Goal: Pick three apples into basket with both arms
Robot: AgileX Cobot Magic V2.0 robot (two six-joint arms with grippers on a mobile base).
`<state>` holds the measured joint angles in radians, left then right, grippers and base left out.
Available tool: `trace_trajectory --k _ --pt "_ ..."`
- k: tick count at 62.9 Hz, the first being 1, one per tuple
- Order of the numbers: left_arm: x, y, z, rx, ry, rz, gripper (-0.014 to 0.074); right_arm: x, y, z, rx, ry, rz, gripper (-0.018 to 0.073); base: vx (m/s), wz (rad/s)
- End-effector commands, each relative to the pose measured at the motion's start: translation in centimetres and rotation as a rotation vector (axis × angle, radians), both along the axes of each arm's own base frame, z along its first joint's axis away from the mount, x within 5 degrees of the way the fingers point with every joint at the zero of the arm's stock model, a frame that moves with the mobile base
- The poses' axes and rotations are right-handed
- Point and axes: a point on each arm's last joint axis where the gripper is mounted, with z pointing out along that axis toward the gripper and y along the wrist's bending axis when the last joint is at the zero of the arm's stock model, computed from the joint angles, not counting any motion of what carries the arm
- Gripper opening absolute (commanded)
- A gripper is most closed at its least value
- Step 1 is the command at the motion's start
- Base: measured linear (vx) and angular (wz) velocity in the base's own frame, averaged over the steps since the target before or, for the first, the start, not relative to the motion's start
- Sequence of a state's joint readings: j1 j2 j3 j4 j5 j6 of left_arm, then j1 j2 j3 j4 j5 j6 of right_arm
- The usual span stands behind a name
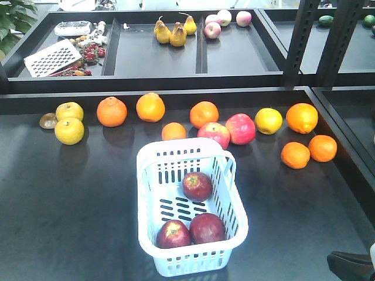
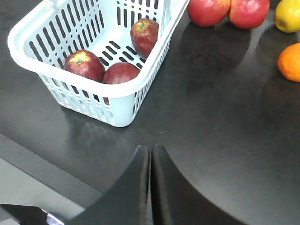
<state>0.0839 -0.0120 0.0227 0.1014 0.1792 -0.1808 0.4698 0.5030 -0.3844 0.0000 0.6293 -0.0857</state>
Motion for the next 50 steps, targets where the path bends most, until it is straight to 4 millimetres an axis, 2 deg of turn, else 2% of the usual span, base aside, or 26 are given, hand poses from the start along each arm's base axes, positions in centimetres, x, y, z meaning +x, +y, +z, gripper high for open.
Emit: trace_trajectory --k 1,50 --pt "-0.03 -0.04 0.36 -0.004 -0.074 -0.002 -0.0006 0.40 0.19 1.22 0.038 -0.074 -0.002 -0.0004 0.00 0.00" --pt "-0.03 -0.04 0.39 -0.004 -0.074 -0.002 -0.0006 0.40 0.19 1.22 0.038 -0.074 -0.002 -0.0004 0.00 0.00"
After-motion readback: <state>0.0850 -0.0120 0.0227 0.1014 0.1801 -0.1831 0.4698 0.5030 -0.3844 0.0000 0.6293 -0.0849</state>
